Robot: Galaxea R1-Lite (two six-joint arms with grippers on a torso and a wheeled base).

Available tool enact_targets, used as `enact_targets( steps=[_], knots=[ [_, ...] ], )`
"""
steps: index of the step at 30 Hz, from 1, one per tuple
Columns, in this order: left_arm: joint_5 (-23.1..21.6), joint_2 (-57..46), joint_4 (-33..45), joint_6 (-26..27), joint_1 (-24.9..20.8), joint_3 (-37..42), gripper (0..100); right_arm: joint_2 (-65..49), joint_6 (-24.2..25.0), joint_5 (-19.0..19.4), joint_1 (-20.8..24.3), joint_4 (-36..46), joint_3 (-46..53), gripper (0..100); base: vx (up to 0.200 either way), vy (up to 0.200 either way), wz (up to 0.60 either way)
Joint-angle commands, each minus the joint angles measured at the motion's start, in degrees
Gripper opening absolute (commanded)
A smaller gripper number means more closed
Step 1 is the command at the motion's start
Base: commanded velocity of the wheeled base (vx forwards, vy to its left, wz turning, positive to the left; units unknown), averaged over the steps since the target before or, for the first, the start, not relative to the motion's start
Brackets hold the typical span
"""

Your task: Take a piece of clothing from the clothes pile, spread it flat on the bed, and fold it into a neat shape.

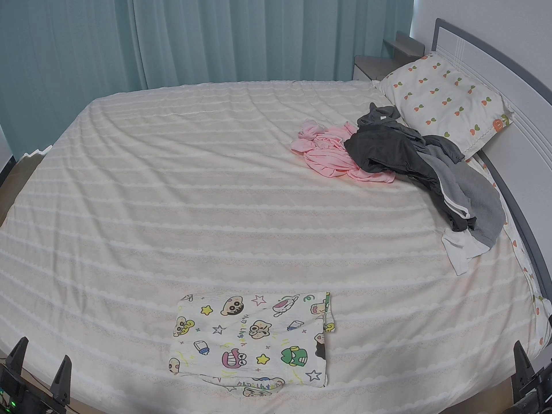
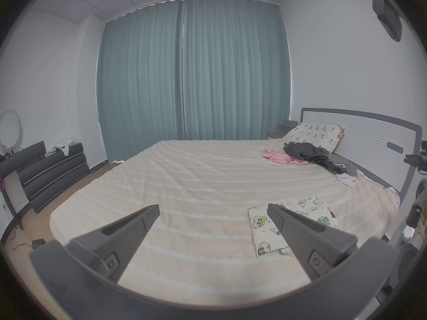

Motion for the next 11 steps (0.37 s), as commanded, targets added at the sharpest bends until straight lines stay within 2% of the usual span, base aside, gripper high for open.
enact_targets(
  steps=[1, 3, 8, 11],
  knots=[
    [-4.8, -4.1, 2.7, -0.3, 1.1, 0.6, 100, 0.4, 0.1, 0.3, 0.0, -0.1, 1.0, 100, 0.000, 0.000, 0.00],
    [-5.0, -5.4, 2.5, -0.1, -0.6, 0.6, 100, 0.3, 0.3, 0.3, 0.0, -0.2, 1.0, 100, 0.000, 0.000, 0.00],
    [-4.8, -6.4, 2.6, 0.1, -0.1, 0.6, 100, 0.3, 4.4, 0.5, 0.1, -0.1, 1.0, 100, 0.000, 0.000, 0.00],
    [-4.8, -6.4, 2.6, 0.3, -0.1, 0.7, 100, 0.4, 5.2, -0.3, 0.0, -0.1, 1.0, 100, 0.000, 0.000, 0.00]
  ],
)
